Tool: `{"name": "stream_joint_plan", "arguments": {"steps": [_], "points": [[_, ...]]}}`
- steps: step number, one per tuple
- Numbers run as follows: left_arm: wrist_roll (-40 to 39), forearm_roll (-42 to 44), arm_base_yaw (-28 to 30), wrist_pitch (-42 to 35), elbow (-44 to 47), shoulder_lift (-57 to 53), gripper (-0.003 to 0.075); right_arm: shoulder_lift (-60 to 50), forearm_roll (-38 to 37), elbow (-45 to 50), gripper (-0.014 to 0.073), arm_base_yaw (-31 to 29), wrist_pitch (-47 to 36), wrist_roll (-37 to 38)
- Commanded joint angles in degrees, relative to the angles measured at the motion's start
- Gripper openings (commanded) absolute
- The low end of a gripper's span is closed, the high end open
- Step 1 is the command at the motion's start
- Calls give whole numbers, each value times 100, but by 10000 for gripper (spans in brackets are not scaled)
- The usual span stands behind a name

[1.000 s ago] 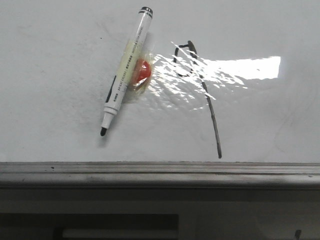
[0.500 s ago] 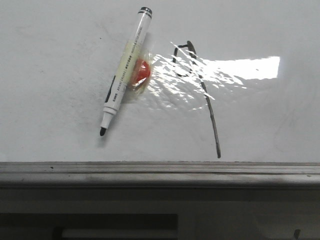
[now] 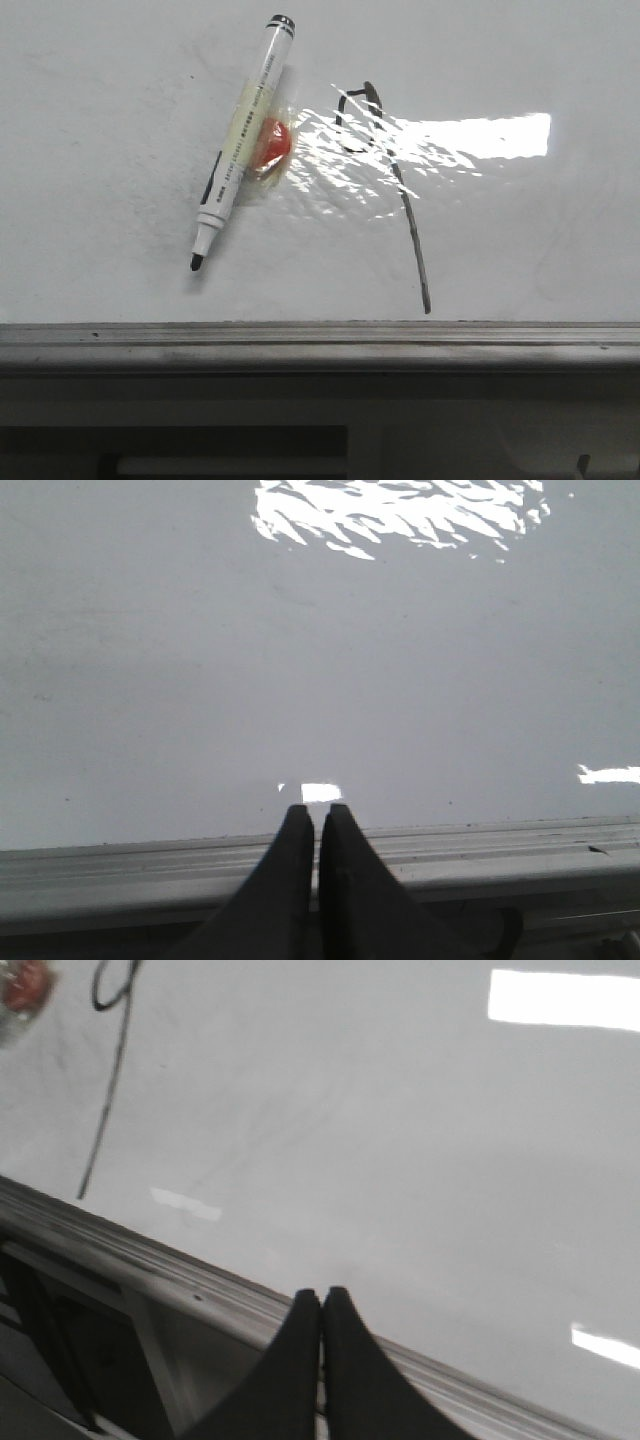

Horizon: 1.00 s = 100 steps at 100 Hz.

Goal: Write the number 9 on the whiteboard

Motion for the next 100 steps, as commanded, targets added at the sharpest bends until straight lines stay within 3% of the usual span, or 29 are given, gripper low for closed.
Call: {"name": "stream_joint_plan", "arguments": {"steps": [1, 25, 43, 100], "points": [[-67, -61, 5, -155, 109, -149, -20, -162, -72, 121, -62, -287, -561, 101], [-67, -61, 5, -155, 109, -149, -20, -1278, -599, 144, -62, -821, 707, 101], [-67, -61, 5, -154, 109, -149, -20, -1249, -599, 144, -62, -863, 1302, 101], [-67, -61, 5, -154, 109, -149, -20, -1269, -599, 144, -62, -863, 1311, 101]]}}
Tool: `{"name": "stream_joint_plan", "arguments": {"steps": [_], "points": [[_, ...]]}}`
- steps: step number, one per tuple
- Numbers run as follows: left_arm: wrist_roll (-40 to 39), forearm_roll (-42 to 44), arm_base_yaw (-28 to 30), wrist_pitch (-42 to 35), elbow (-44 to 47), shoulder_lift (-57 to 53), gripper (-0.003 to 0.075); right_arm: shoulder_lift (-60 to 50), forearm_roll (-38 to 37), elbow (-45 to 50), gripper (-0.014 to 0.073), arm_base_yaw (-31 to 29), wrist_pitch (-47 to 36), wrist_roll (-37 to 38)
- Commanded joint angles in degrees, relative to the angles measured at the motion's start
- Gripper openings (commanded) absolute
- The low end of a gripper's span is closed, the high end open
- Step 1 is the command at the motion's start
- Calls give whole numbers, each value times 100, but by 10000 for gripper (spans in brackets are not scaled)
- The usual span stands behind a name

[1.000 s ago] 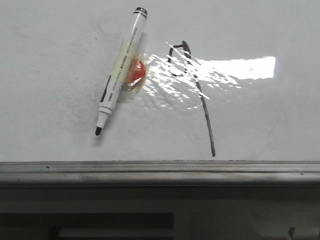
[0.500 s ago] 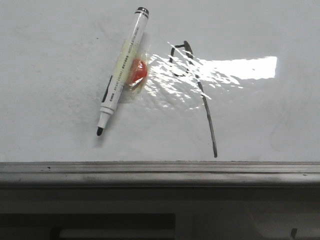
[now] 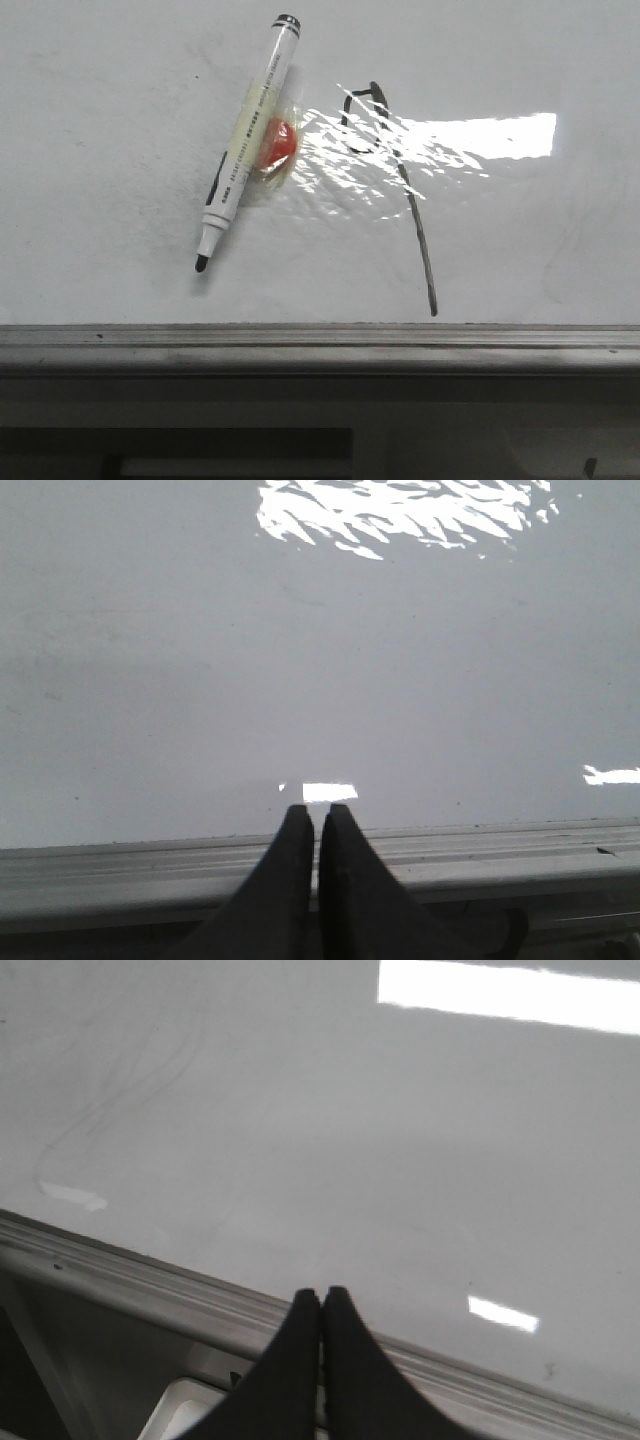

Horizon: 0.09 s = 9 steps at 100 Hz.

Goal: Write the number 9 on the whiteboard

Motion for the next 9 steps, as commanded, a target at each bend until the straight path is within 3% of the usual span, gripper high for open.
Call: {"name": "stream_joint_plan", "arguments": {"steps": [1, 9], "points": [[-63, -61, 5, -154, 109, -149, -20, -101, -78, 155, -62, -25, -50, -34], [-63, -61, 5, -154, 109, -149, -20, -101, -78, 155, -62, -25, -50, -34]]}}
